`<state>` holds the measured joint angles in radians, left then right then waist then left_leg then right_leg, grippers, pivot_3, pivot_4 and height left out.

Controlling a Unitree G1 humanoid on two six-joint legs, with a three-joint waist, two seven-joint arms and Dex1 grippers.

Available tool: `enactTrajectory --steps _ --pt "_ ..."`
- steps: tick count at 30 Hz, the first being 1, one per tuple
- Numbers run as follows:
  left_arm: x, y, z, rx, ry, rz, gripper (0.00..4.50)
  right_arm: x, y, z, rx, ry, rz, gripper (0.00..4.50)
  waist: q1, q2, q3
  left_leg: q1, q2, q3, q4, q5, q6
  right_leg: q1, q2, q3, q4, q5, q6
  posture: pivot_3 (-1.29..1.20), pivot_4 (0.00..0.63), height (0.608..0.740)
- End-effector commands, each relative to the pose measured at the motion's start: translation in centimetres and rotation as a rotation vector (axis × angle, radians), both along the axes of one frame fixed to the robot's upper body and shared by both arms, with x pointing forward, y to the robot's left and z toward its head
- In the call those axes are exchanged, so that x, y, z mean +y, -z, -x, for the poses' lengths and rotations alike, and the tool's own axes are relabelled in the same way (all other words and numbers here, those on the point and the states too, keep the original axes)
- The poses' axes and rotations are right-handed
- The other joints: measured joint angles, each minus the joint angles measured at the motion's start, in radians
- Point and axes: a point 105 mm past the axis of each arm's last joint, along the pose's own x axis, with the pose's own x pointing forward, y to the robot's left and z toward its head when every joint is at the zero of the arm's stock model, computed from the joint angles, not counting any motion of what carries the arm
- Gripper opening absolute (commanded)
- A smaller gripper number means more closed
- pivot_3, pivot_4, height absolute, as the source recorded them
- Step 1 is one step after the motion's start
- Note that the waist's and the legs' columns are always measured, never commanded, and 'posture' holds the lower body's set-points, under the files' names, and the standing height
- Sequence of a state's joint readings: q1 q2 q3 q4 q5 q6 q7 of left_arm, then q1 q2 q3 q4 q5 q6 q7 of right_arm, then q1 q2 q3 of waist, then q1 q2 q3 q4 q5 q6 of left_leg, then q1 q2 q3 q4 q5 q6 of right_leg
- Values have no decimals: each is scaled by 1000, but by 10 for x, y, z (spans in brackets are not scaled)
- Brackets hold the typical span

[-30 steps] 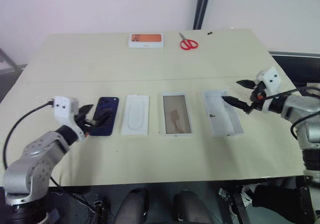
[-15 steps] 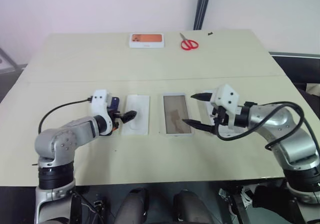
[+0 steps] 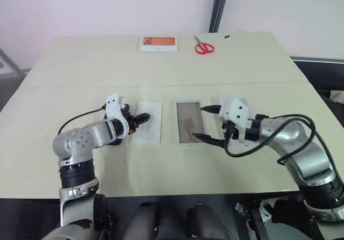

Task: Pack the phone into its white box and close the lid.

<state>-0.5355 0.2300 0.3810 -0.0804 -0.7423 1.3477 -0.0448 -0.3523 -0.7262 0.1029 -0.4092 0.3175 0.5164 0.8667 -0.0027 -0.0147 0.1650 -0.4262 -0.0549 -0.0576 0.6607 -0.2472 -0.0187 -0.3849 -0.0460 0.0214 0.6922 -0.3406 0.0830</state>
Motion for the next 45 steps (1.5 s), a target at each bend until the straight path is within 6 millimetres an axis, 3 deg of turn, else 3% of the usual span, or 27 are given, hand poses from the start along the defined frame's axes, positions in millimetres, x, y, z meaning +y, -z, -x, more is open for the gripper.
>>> enactTrajectory --steps 1,3,8,12,15,20,28,33,45 --pt "4 1 0 13 -9 -22 1096 4 -8 4 -48 -17 -6 4500 2 0 0 0 0 0 0 0 0 0 0 0 0 0 0 0 150 740" --pt "7 2 0 17 -14 -35 93 5 -7 5 -47 -18 -7 4500 6 0 0 0 0 0 0 0 0 0 0 0 0 0 0 0 150 740" --pt "15 -1 0 11 -34 -37 34 8 -7 7 -47 -22 -11 4500 9 0 0 0 0 0 0 0 0 0 0 0 0 0 0 0 150 740" --pt "26 -25 -3 -58 -96 137 34 6 -10 7 -52 -14 -9 4500 7 0 0 0 0 0 0 0 0 0 0 0 0 0 0 0 150 740" --pt "22 -50 -2 -119 -81 268 34 2 -13 4 -62 3 -4 4500 11 -1 0 -1 0 0 0 0 0 -1 0 0 0 0 0 0 150 740" --pt "-7 -67 -1 -139 -9 326 34 -6 -18 -3 -82 41 5 4500 18 -2 1 -1 0 0 3 -1 1 2 0 -1 -1 0 0 0 150 740" --pt "-81 -45 0 -7 70 231 34 -36 -22 -14 -96 138 54 4500 15 -3 1 -1 0 0 3 -1 1 2 0 -1 -1 0 0 0 150 740" --pt "-104 -36 -2 35 79 186 34 -45 -16 -12 -77 167 62 4500 12 -3 1 0 0 0 2 -1 1 2 1 0 -1 0 0 0 150 740" --pt "-143 -42 -6 37 176 162 34 -49 -6 -13 -50 188 52 4500 16 -3 2 -1 0 0 3 -1 1 3 1 0 -2 0 0 0 150 740"
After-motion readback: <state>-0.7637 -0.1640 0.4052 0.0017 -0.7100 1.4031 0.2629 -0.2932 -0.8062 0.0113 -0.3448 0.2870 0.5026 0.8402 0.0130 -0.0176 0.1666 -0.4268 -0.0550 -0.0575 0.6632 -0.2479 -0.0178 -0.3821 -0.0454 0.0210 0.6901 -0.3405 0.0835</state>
